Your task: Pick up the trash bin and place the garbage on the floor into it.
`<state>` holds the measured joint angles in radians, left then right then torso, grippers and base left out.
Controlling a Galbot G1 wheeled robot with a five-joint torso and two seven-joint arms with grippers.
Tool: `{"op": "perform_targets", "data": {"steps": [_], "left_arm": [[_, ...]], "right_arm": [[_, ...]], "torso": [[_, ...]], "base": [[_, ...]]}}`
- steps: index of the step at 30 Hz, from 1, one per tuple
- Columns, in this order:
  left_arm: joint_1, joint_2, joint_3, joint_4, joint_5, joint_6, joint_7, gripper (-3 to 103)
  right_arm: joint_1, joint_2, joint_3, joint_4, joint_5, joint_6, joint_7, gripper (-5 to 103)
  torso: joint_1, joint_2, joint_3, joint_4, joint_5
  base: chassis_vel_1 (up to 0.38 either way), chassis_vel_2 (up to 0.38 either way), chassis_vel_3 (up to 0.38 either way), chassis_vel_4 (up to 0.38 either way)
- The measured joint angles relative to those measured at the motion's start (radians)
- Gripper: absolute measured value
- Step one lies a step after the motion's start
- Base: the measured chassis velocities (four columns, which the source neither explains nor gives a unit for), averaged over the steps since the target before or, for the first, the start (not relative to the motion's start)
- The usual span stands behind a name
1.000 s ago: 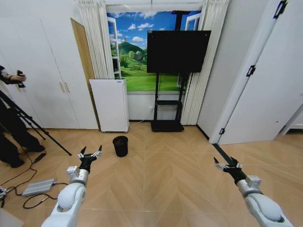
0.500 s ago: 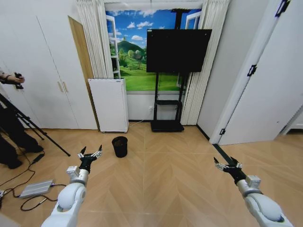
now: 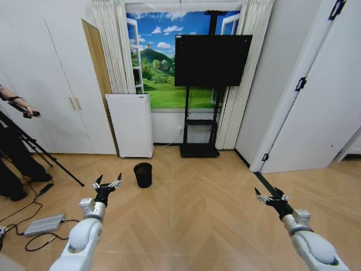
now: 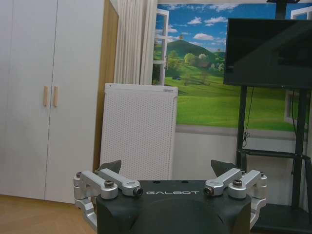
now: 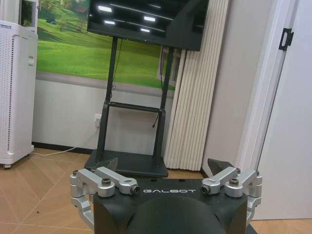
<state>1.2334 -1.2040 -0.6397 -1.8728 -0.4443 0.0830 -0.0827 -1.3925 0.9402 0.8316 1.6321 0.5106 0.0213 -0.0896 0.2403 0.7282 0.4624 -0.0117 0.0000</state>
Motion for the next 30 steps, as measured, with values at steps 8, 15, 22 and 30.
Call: {"op": "perform_targets", "data": {"steps": [8, 15, 22, 30], "left_arm": [[0.0, 0.0, 0.0, 0.0, 0.0, 0.0, 0.0, 100], [0.0, 0.0, 0.0, 0.0, 0.0, 0.0, 0.0, 100], [0.0, 0.0, 0.0, 0.0, 0.0, 0.0, 0.0, 100], [0.0, 0.0, 0.0, 0.0, 0.0, 0.0, 0.0, 100]], "right_arm": [[0.0, 0.0, 0.0, 0.0, 0.0, 0.0, 0.0, 100], [0.0, 0.0, 0.0, 0.0, 0.0, 0.0, 0.0, 100], [0.0, 0.0, 0.0, 0.0, 0.0, 0.0, 0.0, 100], [0.0, 0.0, 0.0, 0.0, 0.0, 0.0, 0.0, 100]], "torso": [[0.0, 0.0, 0.0, 0.0, 0.0], [0.0, 0.0, 0.0, 0.0, 0.0], [0.0, 0.0, 0.0, 0.0, 0.0], [0.0, 0.0, 0.0, 0.0, 0.0]], "base": [[0.0, 0.0, 0.0, 0.0], [0.0, 0.0, 0.0, 0.0], [0.0, 0.0, 0.0, 0.0], [0.0, 0.0, 0.0, 0.0]]}}
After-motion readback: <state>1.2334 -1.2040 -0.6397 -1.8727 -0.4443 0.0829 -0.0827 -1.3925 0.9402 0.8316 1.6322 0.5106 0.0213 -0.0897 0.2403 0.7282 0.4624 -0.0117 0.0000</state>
